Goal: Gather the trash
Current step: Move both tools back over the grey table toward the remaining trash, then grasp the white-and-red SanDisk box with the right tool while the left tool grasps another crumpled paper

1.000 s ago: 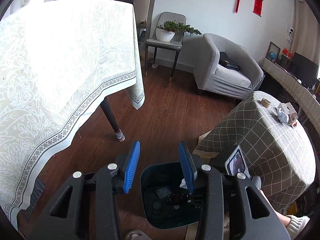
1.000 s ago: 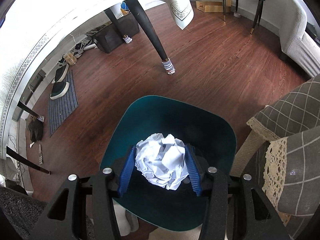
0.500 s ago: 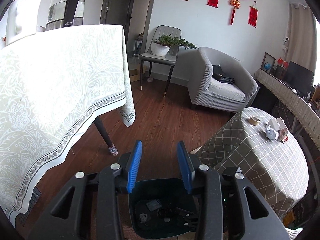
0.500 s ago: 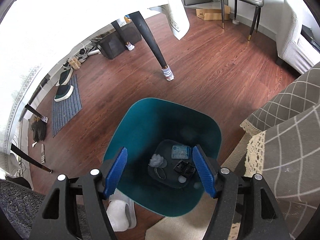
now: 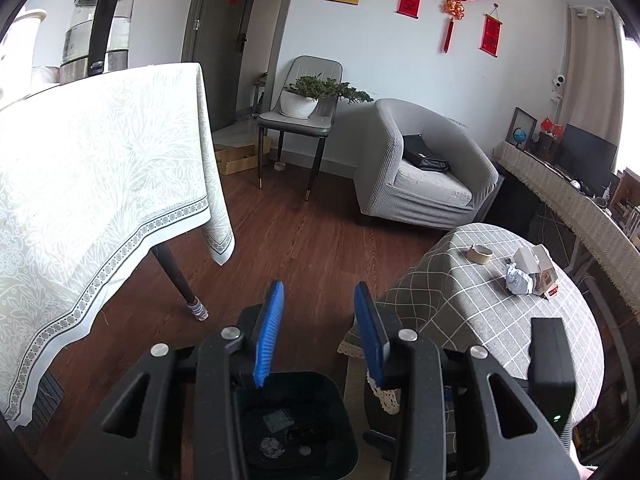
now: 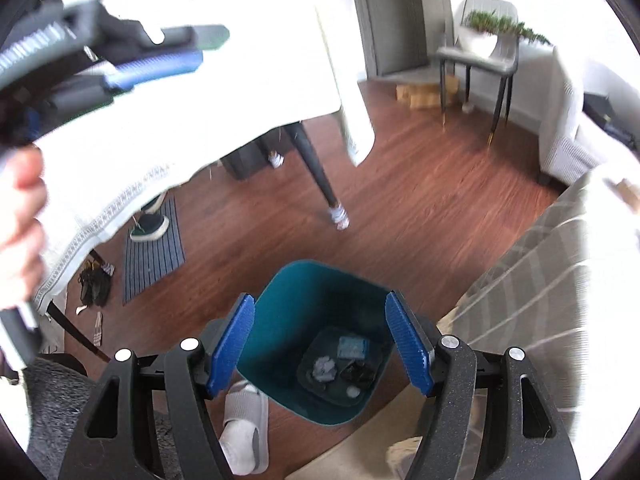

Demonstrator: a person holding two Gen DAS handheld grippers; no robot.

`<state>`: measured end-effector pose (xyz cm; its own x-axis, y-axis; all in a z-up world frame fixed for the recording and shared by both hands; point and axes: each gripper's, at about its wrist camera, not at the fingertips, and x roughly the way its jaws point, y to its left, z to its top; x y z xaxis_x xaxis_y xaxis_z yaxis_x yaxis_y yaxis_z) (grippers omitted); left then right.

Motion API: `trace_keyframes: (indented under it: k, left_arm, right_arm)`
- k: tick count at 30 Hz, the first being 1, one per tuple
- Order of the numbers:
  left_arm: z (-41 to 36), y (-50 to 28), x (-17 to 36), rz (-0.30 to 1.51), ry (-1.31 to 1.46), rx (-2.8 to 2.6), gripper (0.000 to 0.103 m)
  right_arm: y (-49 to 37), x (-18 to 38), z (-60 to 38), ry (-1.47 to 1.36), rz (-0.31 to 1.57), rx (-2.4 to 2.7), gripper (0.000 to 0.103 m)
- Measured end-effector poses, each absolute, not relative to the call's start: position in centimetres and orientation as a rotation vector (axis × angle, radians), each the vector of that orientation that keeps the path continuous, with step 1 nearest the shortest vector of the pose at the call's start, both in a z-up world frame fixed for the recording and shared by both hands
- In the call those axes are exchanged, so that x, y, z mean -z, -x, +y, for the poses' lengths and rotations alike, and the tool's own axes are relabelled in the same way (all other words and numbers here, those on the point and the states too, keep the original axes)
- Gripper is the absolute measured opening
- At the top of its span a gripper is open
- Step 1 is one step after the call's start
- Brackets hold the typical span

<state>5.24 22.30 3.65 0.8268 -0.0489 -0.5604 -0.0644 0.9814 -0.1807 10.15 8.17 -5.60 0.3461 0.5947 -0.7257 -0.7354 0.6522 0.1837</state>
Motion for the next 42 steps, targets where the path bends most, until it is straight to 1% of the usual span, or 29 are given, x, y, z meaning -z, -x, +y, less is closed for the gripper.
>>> trace_keyframes:
  k: [6,16,21,23,27,32,37,42]
  left_arm:
    - [19.7,-6.3,-3.4,0.601,0.186,0.022,0.040]
    - [14.1,-8.3,-3.3,0.608,0.155,0.092,0.043]
    - [11.4,-9.7,-3.1,0.611,0.140,0.129,0.050]
    - [10.2,-10.2,-3.1,0.614,0.136,0.145,0.050]
    - [7.7,-11.4,-3.0,0.618,0.110,0.191,0.059]
    - [4.4,-13.0,-2.8,0.636,0.088,0.239,0.065]
    - [1.3,-14.7,-2.4,0.657,0.061,0.288,0.068]
    - [-0.8,-16.5,-1.6,0.677,0.063,0.316,0.074]
  right_arm:
    - [-10.5,2.6,3.9,0.150,0.777,-0.819,0.069]
    - [-12.4,0.4,-3.7,0.078,0.722,-0.696,0.069]
    - [-13.6,-0.3,-7.4,0.053,0.706,-0.630,0.069]
    - [-14.1,-0.6,-8.9,0.042,0.698,-0.601,0.069]
    - [-14.7,-0.8,-11.7,0.028,0.691,-0.545,0.069]
    - [-16.2,-1.6,-16.5,-0.022,0.679,-0.482,0.069]
    - [-17.8,-2.5,-20.6,-0.094,0.667,-0.436,0.069]
    - [-20.2,-2.0,-24.4,-0.214,0.685,-0.421,0.062]
